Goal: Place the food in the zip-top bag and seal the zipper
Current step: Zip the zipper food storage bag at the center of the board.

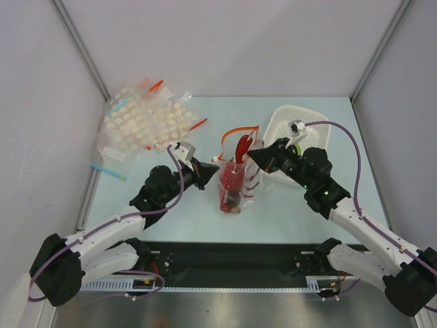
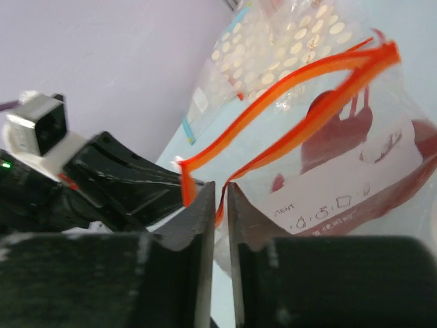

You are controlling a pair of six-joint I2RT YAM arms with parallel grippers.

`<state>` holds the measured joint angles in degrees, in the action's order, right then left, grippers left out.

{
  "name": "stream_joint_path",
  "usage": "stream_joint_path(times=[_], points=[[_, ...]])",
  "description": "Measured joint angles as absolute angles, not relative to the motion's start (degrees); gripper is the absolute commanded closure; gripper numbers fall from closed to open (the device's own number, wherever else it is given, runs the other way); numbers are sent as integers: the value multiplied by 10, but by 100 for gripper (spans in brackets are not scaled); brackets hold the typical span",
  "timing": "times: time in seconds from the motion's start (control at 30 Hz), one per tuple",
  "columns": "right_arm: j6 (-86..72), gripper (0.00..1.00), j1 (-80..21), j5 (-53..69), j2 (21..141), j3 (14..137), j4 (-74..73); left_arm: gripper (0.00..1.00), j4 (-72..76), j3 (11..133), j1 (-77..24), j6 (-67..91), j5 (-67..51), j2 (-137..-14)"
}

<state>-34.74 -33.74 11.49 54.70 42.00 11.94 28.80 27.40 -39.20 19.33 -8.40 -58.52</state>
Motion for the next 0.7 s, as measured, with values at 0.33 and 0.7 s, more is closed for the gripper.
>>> stream_joint_path(times=[0.33,0.7], points=[[-278,53,-337,117,531,433,100,100,135,327,-437,179,-66,-456],[-151,42,-343,314,488,456,121,100,42,335,-469,164,-79,-435]])
